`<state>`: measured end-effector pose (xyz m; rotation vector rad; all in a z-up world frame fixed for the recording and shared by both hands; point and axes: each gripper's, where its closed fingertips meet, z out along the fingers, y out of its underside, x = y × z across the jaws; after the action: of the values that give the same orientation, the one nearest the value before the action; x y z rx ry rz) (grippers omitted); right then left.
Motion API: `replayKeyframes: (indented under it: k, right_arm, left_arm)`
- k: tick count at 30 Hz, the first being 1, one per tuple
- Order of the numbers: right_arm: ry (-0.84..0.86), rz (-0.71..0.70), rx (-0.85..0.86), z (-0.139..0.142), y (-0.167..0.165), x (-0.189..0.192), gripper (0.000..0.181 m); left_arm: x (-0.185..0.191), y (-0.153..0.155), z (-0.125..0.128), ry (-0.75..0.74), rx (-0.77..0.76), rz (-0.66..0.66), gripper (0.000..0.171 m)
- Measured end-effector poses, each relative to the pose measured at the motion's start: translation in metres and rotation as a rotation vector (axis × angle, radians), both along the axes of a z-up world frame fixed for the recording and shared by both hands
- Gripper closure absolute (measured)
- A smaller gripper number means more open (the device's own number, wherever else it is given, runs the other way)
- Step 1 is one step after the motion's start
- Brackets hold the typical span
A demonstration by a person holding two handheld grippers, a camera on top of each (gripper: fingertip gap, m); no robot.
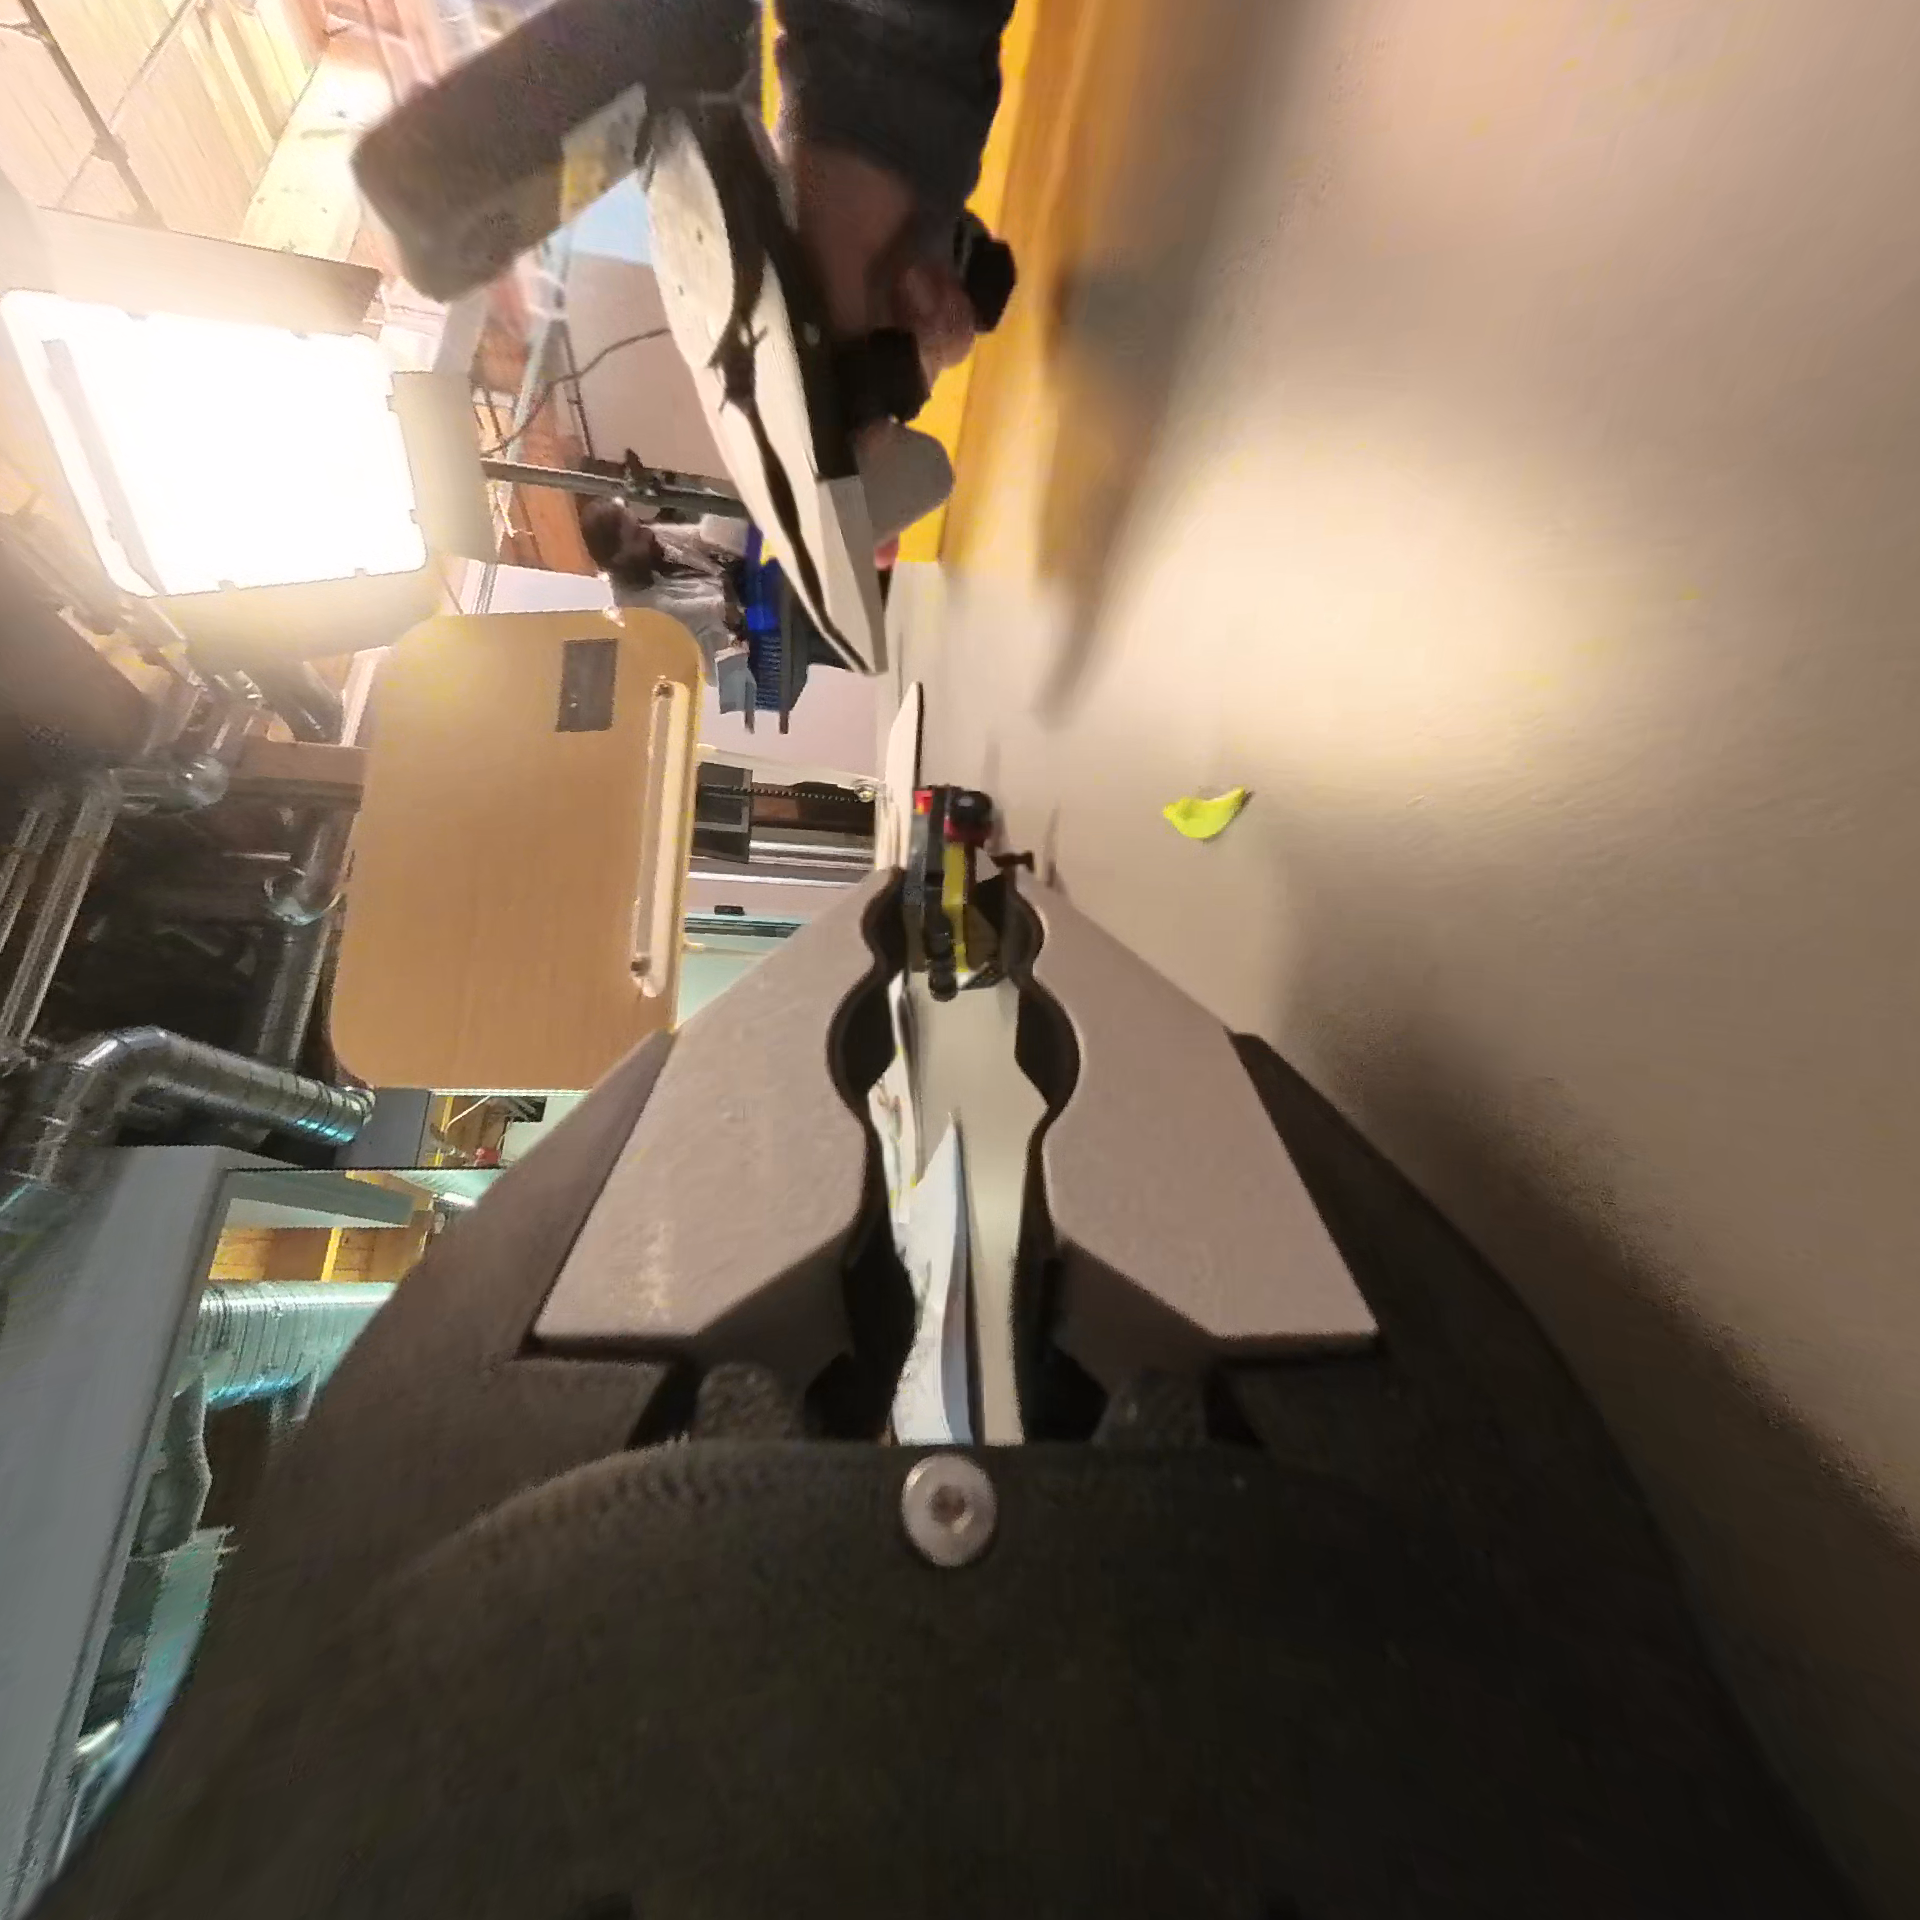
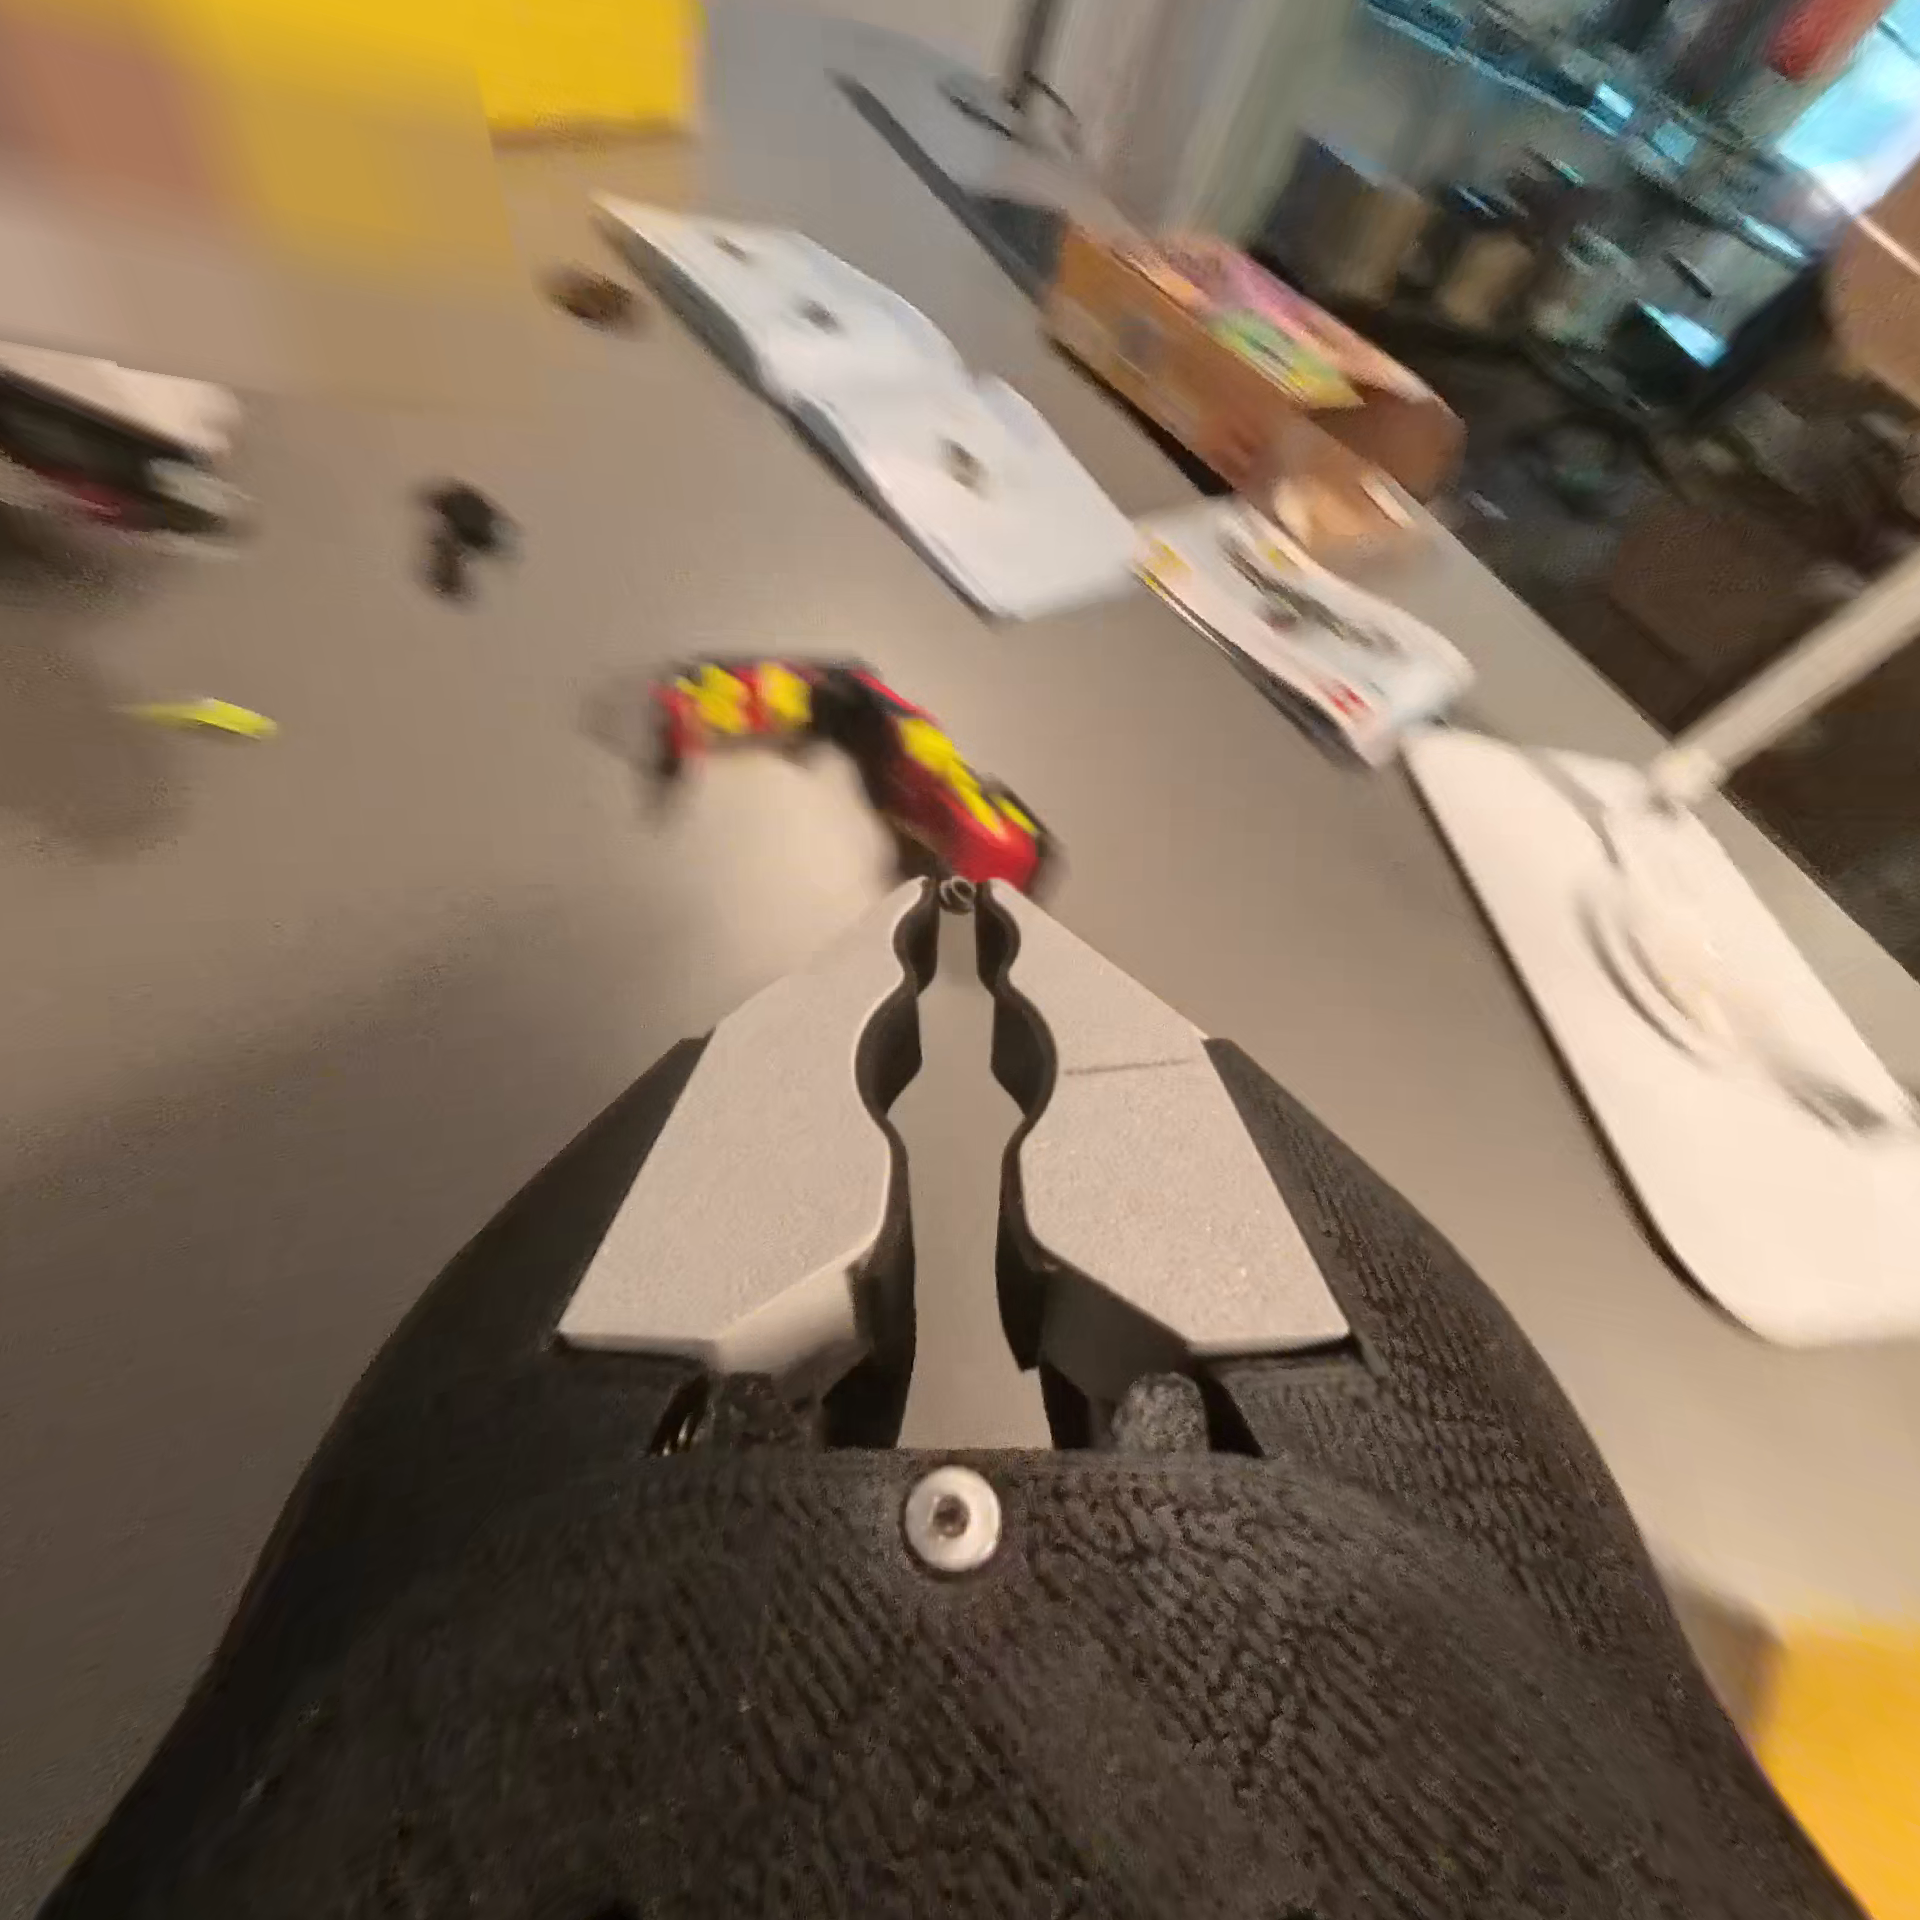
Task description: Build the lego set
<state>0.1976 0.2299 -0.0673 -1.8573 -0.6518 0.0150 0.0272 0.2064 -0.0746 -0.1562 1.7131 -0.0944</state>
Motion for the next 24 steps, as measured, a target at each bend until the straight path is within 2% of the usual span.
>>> replayKeyframes:
  k: [4, 6, 8, 12, 24]
  right_arm:
    - [0.092, 0.344, 0.038, 0.033, -0.019, -0.107, 0.176]
    - [0.083, 0.45, 0.043, 0.042, -0.028, -0.143, 0.177]
    - [0.03, 0.498, 0.036, 0.04, -0.034, -0.163, 0.177]
    - [-0.058, 0.508, 0.026, 0.03, -0.036, -0.175, 0.177]
    - [-0.061, 0.494, 0.011, 0.024, -0.033, -0.175, 0.176]
  left_arm:
    - [0.0, 0.001, 0.01, -0.043, -0.045, -0.002, 0.156]
    - [-0.001, 0.0, 0.012, -0.058, -0.056, -0.008, 0.156]
    - [-0.002, -0.002, 0.015, -0.071, -0.068, -0.016, 0.156]
    - [-0.002, -0.004, 0.018, -0.084, -0.091, -0.027, 0.156]
    - [-0.002, -0.006, 0.019, -0.088, -0.1, -0.043, 0.156]
